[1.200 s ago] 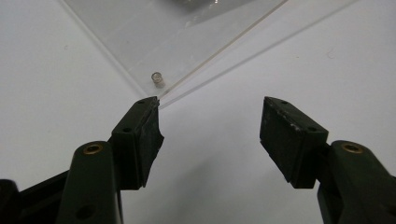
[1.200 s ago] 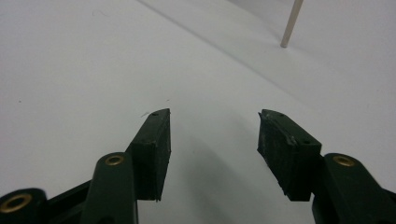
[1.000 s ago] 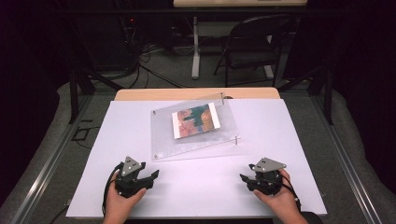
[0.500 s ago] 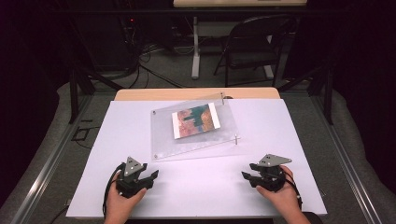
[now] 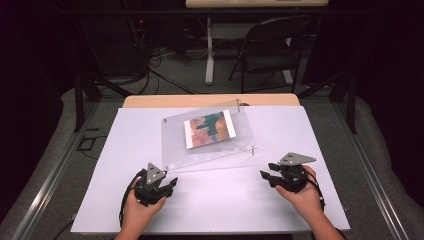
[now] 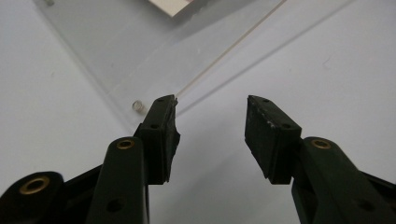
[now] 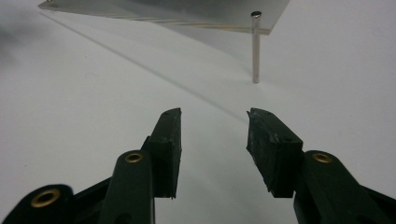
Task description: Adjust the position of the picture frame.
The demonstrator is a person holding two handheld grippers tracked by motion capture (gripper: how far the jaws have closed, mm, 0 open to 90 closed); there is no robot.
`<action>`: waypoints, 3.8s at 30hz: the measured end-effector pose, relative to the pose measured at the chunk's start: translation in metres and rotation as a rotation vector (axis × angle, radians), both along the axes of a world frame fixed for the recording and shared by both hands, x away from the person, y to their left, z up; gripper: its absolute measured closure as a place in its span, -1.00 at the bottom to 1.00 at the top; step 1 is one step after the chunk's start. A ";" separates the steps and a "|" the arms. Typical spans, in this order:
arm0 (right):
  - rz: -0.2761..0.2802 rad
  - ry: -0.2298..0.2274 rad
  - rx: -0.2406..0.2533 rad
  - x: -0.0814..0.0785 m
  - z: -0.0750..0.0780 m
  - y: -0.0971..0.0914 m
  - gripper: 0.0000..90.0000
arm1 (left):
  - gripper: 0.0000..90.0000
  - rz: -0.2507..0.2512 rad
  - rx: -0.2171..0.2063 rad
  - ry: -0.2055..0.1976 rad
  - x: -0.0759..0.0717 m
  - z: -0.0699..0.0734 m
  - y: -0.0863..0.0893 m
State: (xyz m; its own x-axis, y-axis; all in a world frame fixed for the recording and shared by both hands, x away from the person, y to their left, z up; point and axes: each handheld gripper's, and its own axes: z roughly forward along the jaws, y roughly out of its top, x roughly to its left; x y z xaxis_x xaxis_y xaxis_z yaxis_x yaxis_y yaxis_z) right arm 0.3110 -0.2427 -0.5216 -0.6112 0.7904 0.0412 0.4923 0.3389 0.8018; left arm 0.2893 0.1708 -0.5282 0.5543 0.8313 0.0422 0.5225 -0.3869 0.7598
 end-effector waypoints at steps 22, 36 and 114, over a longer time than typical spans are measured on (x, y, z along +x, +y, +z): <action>-0.016 0.012 -0.092 0.066 -0.021 0.016 0.53 | 0.56 -0.052 0.012 0.031 0.029 0.003 -0.039; -0.019 -0.001 -0.119 0.089 -0.031 0.032 0.61 | 0.76 -0.037 0.003 0.056 0.028 -0.005 -0.035; 0.287 0.117 -0.020 -0.021 -0.019 0.110 0.90 | 0.89 0.077 0.063 0.258 0.125 -0.009 -0.035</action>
State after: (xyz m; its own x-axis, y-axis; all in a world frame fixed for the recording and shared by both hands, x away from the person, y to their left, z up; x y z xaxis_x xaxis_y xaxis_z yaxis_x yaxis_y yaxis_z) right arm 0.2899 -0.1325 -0.5410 -0.8014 0.5878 0.1106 0.4631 0.4928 0.7366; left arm 0.4148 0.1360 -0.5369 0.4883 0.8718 -0.0393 0.7258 -0.3807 0.5730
